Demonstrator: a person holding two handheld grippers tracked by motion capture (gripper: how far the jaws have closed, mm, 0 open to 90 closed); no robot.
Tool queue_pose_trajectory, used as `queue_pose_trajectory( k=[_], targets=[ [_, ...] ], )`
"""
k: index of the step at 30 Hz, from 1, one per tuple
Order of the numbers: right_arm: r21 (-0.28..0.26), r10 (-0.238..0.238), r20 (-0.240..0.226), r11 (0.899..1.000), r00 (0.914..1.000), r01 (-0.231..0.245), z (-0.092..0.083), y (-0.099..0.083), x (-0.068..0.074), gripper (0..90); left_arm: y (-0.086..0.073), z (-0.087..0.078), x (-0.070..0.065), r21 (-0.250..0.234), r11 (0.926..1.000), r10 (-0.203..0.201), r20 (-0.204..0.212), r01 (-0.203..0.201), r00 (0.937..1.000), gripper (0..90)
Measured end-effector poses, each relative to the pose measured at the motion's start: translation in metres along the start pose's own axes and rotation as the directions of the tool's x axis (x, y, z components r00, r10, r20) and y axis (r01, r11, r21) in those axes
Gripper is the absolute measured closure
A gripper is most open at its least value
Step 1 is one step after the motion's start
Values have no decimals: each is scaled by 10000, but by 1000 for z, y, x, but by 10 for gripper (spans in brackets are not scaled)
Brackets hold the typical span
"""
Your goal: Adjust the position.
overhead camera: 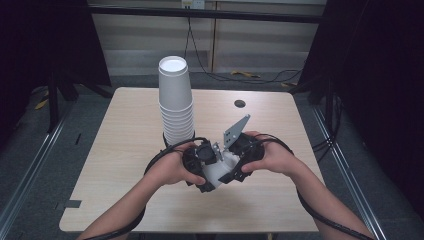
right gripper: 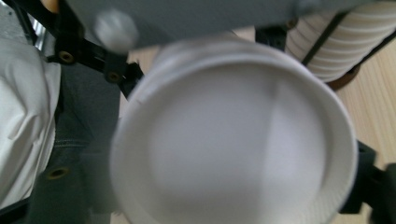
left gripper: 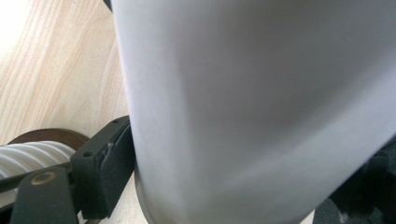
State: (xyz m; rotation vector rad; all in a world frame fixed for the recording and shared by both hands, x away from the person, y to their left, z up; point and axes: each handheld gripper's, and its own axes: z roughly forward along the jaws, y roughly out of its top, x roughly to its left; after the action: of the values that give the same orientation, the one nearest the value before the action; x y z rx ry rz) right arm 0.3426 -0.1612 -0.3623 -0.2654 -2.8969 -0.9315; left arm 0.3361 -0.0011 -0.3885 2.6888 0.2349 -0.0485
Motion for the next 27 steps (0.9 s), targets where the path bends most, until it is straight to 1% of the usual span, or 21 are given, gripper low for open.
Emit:
queue_pose_trajectory(
  k=[1,2,4,5,6,7,9,10,11,13,15,16,18,19,20,21,22,24,25,26,27],
  targets=[
    [24,8,4,10000,10000,-8,0,0,0,210,0,-1,1,116,9998,140,5,-140,9999,145],
    [24,-122,18,9999,9999,122,0,1,0,212,0,-1,1,179,9998,88,-33,-87,10000,145],
    [65,-63,67,10000,10000,62,0,1,1,219,0,-1,2,130,9997,217,51,-218,9998,146],
    [21,-17,20,10000,10000,17,-1,1,1,221,0,0,0,15,10000,-47,239,47,9997,146],
    [11,-25,28,10000,10000,25,-1,0,1,225,1,-1,3,117,9994,330,93,-331,9994,147],
    [9,-51,75,10000,10000,51,-2,0,2,227,1,-1,3,94,9995,296,88,-297,9995,146],
    [-49,-73,109,10000,9999,74,-3,-1,2,230,0,0,3,-131,9998,168,176,-165,9997,139],
    [-67,-194,178,9998,9997,195,-3,-1,2,229,-1,1,4,-239,9993,281,232,-275,9993,131],
    [-13,-271,205,9996,9994,272,-4,-1,3,229,-2,3,4,-447,9988,213,292,-200,9993,124],
    [29,-379,315,9993,9988,378,-5,-1,3,229,-3,3,6,-762,9966,341,220,-323,9992,116],
    [22,-415,398,9991,9983,415,-7,-2,2,229,-5,3,6,-903,9952,396,224,-374,9990,109],
    [-29,-398,394,9992,9984,399,-8,-3,3,228,-5,3,6,-1063,9936,395,193,-372,9990,108],
    [-112,-420,419,9990,9982,425,-8,-4,3,228,-6,2,7,-1141,9923,498,125,-481,9987,94],
    [-146,-431,425,9989,9982,437,-8,-5,3,228,-7,2,7,-1145,9926,428,146,-408,9990,85],
    [-141,-410,434,9990,9982,417,-9,-5,3,229,-7,1,8,-1094,9925,563,128,-546,9983,84],
    [-161,-401,453,9990,9982,409,-8,-6,3,229,-7,2,8,-1158,9917,569,98,-554,9983,84],
    [-224,-433,480,9988,9979,444,-8,-6,3,229,-8,2,7,-1251,9913,419,133,-399,9990,82],
    [-242,-381,423,9989,9984,392,-8,-7,3,229,-9,1,8,-1361,9897,465,130,-443,9988,66],
    [-280,-411,476,9987,9980,425,-9,-7,3,229,-10,1,8,-1439,9882,550,140,-524,9984,65],
    [-272,-324,407,9991,9986,335,-9,-8,3,229,-10,1,8,-1526,9870,540,166,-509,9984,55],
    [-296,-341,427,9989,9985,354,-9,-8,3,228,-11,1,8,-1654,9851,508,139,-478,9986,52]
  ],
)
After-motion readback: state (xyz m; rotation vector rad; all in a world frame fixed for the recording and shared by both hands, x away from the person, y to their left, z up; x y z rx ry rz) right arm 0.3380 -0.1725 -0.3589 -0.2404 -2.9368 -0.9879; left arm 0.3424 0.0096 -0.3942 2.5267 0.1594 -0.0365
